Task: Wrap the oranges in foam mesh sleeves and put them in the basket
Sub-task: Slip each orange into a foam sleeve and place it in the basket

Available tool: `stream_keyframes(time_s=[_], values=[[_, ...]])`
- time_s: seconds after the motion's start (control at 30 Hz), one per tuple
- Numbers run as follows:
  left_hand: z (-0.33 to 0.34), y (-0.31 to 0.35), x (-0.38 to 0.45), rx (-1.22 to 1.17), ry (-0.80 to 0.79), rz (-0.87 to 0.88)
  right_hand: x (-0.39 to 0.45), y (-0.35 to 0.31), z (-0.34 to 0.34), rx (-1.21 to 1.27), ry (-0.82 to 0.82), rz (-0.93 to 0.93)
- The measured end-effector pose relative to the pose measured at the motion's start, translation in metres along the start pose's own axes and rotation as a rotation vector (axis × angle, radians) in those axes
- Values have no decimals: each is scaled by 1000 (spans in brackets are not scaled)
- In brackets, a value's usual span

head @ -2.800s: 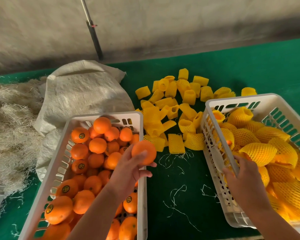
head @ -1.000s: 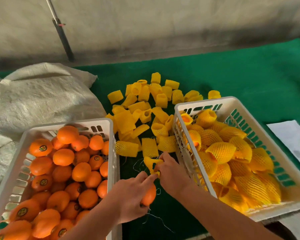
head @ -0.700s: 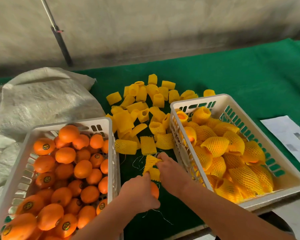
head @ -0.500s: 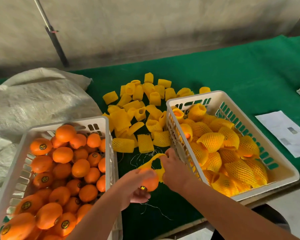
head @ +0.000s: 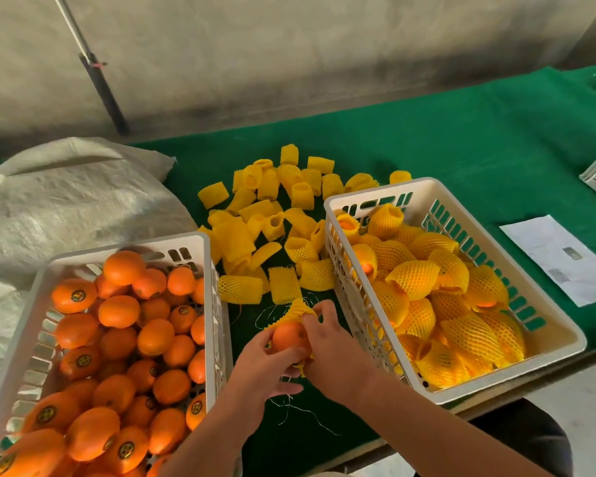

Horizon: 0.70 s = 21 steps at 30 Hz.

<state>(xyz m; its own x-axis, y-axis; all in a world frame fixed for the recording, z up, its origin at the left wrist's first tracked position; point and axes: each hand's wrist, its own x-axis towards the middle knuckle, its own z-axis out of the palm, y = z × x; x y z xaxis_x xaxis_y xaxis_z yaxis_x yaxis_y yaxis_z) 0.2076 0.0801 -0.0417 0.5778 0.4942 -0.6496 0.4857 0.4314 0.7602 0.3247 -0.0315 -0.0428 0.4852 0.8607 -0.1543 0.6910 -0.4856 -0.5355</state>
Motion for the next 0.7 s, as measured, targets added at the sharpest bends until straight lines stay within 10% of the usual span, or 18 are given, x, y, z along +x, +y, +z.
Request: stream_keyframes(time_s=[0.3, 0.53, 0.7], values=[[-1, -13, -8, 436, 529, 485, -31, -34, 3, 157, 59, -197], [-18, -4, -16, 394, 403, 706, -33, -22, -15, 435, 347, -69], [-9, -12, -15, 480, 383, 688, -16, -29, -15, 514, 68, 94]])
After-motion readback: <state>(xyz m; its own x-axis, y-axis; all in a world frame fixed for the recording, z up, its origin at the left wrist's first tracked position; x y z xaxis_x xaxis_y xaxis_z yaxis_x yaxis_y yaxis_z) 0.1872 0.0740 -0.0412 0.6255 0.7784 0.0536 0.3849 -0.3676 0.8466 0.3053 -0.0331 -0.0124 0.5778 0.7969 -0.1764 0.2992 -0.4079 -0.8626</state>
